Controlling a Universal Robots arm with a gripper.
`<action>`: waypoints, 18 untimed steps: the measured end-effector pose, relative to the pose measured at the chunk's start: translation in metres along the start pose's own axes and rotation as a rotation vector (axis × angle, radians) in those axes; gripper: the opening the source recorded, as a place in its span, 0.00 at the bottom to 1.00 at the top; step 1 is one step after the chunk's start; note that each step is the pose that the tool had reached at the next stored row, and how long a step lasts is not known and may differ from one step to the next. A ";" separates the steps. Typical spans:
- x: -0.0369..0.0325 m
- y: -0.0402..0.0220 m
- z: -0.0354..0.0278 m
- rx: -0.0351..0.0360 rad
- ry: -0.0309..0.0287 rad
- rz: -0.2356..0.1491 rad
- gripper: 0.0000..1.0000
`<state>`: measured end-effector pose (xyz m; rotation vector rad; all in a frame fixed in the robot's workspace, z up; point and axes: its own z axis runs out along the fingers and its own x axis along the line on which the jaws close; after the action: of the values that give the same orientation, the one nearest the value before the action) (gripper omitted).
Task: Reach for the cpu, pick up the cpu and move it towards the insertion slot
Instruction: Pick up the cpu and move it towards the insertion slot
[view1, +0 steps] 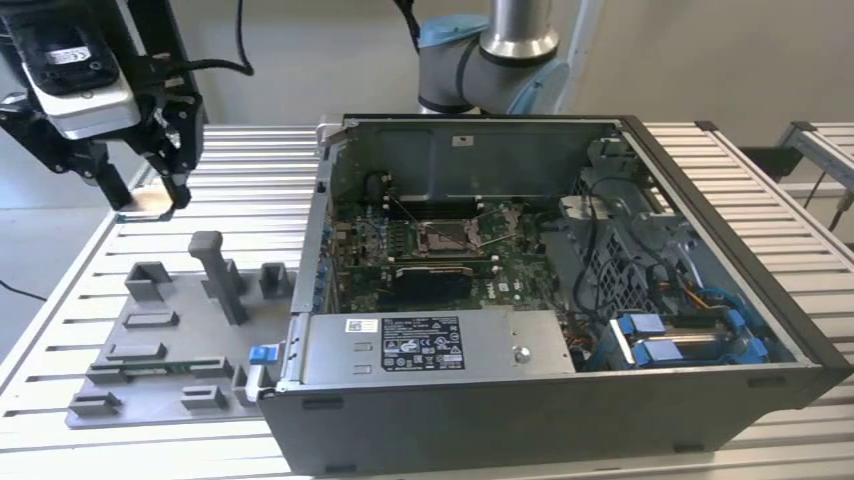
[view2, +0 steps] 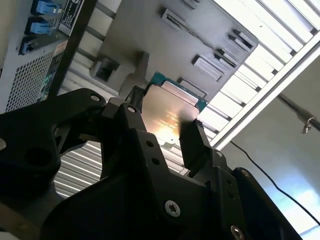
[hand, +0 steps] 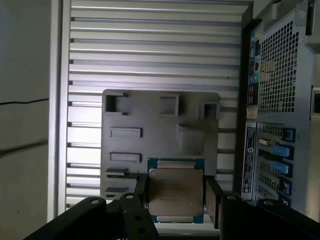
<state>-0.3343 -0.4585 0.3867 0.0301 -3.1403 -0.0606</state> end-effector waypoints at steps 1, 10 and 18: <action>-0.0044 -0.0002 0.0000 0.0000 0.0001 0.000 0.00; -0.0452 -0.0027 -0.0002 0.0000 0.0011 0.000 0.00; -0.0816 -0.0047 -0.0002 0.0000 0.0020 0.000 0.00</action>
<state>-0.2527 -0.4616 0.3868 0.0298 -3.1383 -0.0606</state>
